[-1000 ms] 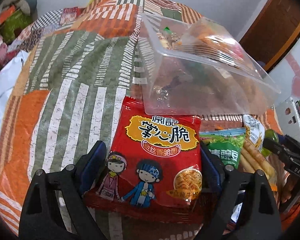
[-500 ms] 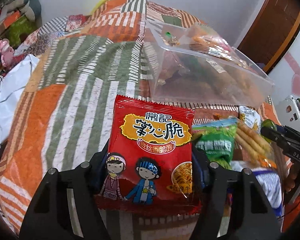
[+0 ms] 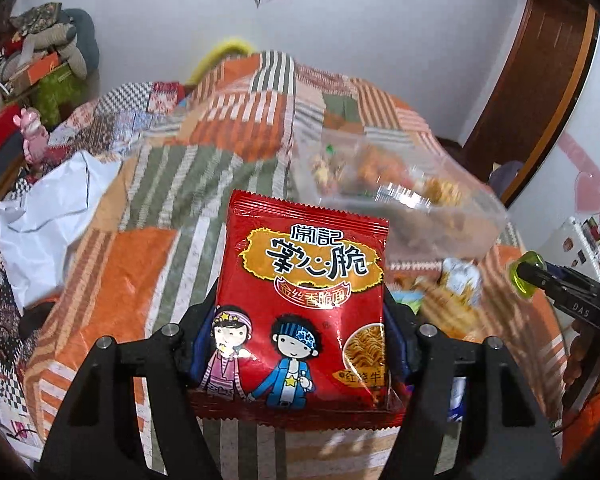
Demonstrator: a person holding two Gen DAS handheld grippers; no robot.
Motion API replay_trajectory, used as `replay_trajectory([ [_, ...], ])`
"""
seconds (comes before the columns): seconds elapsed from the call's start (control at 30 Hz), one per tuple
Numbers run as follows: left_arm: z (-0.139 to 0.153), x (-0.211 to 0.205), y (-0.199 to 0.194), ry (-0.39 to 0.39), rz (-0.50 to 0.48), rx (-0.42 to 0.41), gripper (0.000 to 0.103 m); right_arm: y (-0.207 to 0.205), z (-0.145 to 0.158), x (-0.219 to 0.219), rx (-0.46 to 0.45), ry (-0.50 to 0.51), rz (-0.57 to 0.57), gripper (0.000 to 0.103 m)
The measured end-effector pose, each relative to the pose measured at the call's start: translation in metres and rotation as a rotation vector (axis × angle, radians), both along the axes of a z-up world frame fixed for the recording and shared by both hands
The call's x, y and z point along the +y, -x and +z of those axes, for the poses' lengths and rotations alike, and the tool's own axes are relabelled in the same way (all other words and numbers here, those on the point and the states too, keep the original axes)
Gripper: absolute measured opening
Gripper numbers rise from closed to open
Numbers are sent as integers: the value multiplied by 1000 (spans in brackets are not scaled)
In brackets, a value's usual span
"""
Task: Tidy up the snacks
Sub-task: 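Lift both items over the clear box and release them inside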
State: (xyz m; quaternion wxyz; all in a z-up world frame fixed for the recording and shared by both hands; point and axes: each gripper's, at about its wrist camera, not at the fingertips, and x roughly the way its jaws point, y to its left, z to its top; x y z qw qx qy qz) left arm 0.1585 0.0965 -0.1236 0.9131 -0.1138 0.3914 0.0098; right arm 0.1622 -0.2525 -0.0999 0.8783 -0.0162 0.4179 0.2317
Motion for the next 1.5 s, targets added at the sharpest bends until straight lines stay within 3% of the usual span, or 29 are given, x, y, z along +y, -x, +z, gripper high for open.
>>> replay_trajectory([
  [0.37,48,-26,-25,2,-59,-117,67,-8,39,4,-107,-54,-16,43],
  [0.77,65,-68,-75,37,-120,-148,67,-31,62,10,-177,-109,-30,43],
  [1.03,59,-82,-114,43,-119,-119,67,-47,60,18,-182,-114,-20,43],
  [1.5,26,-101,-167,29,-149,-23,67,-70,35,34,-108,-99,-1,43],
])
